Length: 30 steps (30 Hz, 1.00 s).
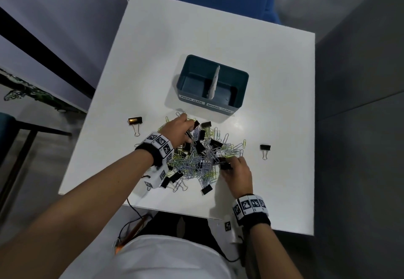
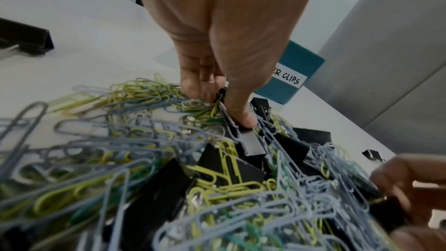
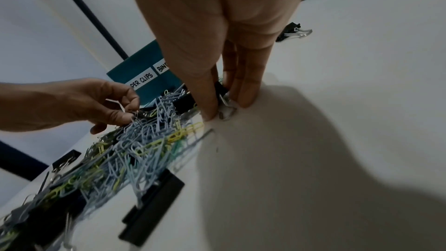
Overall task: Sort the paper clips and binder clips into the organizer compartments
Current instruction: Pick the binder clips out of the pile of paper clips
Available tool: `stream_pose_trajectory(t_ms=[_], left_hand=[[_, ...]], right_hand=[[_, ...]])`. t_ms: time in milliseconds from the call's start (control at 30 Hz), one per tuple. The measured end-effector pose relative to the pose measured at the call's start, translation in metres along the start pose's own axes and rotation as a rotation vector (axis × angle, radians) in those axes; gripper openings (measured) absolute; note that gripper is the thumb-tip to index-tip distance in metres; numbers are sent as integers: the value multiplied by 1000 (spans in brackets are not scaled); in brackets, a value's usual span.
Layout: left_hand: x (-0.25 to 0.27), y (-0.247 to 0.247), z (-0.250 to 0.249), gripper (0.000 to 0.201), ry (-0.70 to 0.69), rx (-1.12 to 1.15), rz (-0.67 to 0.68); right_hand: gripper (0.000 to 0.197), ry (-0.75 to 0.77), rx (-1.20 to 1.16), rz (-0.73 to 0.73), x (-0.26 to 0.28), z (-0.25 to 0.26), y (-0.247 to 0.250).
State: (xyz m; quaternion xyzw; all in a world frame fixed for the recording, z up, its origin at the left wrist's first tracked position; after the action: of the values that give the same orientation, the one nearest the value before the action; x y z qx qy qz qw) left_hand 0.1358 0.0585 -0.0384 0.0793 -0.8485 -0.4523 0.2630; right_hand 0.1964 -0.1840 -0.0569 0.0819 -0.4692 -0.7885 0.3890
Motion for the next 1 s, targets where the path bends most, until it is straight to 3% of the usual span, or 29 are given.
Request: stream_pose_trajectory(t_ms=[167, 267, 367, 467, 567, 733, 900, 1000], left_hand=[[9, 0, -2, 22, -8, 39, -78], [10, -3, 6, 34, 28, 60, -78], [13, -2, 12, 21, 60, 57, -73], [19, 5, 15, 12, 84, 66, -161], [25, 16, 20, 11, 125, 138, -254], [34, 28, 32, 10, 178, 217, -260], [48, 32, 37, 15, 119, 18, -183], [45, 33, 36, 17, 84, -98, -217]], right_hand=[[28, -61, -73, -40, -7, -3, 1], [38, -69, -123, -38, -7, -5, 1], [34, -31, -79, -30, -5, -4, 7], [37, 3, -32, -34, -2, -2, 8], [39, -5, -21, -12, 0, 0, 1], [30, 24, 23, -17, -3, 9, -4], [32, 20, 25, -22, -7, 14, -2], [28, 43, -10, -54, -6, 18, 5]])
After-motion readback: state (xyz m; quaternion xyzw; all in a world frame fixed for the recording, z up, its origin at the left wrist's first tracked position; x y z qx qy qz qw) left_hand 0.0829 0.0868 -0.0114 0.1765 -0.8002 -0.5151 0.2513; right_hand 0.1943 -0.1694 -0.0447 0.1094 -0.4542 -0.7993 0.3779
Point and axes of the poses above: each hand's wrist, its own x-axis away from the middle knuckle, its own y-axis out of the back of the hand, z = x × y, the point moved 6 cm from there along -x, towards the middle knuckle, and after that the axes turned 7 degrees about y, right-handed, at the moved point
